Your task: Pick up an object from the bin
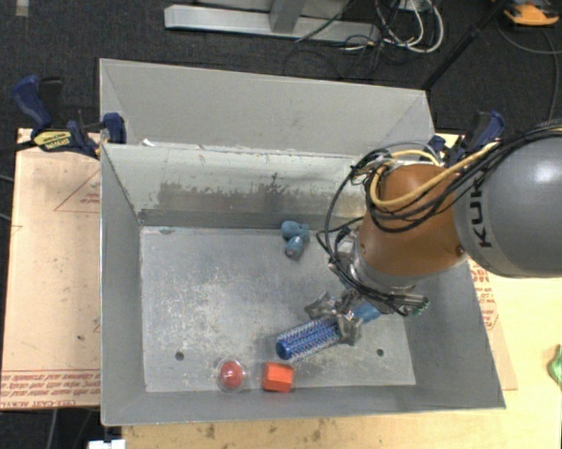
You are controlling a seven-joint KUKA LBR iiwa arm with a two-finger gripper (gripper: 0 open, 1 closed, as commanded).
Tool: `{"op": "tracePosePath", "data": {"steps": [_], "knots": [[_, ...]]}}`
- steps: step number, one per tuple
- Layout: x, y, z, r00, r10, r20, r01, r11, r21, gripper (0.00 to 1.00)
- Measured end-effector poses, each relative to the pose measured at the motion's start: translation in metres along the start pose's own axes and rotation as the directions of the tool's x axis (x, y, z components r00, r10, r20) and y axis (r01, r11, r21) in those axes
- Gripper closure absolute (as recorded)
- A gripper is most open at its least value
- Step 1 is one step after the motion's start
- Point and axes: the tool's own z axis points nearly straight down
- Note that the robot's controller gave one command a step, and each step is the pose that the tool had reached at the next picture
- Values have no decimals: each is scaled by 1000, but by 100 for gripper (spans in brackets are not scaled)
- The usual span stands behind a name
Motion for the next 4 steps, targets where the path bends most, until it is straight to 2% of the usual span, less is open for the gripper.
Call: {"op": "tracePosePath", "data": {"steps": [1,2,3,4], "knots": [[-18,3,-115,1000,22,8,-22,1000,8,100],[-7,-62,-166,999,-42,6,42,999,11,100],[21,-66,-160,937,-350,-1,350,937,0,100],[16,-73,-83,883,-470,1,470,883,-6,100]]}}
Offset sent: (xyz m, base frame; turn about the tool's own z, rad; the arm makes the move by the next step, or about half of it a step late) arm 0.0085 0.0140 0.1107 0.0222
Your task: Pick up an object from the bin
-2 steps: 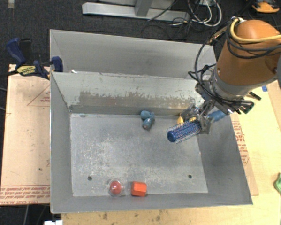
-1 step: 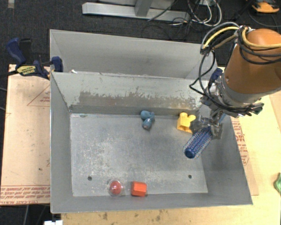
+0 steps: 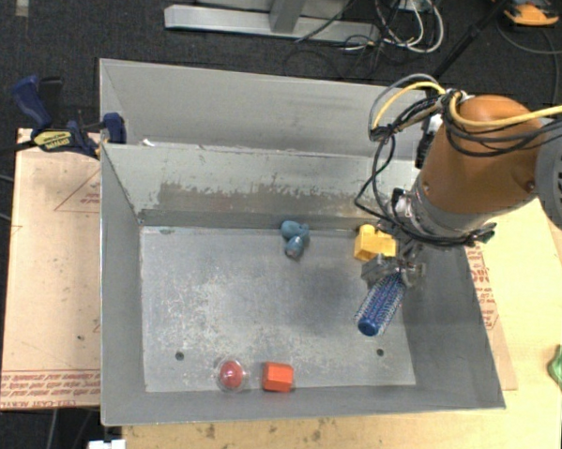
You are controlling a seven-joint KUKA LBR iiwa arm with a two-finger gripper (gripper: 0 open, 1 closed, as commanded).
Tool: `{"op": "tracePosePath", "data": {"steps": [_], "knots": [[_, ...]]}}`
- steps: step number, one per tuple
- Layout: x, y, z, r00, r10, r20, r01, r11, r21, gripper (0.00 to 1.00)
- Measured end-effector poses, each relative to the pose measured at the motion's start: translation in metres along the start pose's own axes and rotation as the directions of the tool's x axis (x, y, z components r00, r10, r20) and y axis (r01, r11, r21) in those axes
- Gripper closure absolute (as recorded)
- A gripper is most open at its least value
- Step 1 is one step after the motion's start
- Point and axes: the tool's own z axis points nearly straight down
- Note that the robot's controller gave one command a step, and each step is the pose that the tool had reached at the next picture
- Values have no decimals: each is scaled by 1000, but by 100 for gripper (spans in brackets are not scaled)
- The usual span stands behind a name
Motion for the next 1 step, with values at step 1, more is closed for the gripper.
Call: {"op": "tracePosePath", "data": {"steps": [1], "knots": [[-25,24,-132,1000,-1,2,1,1000,16,100]]}}
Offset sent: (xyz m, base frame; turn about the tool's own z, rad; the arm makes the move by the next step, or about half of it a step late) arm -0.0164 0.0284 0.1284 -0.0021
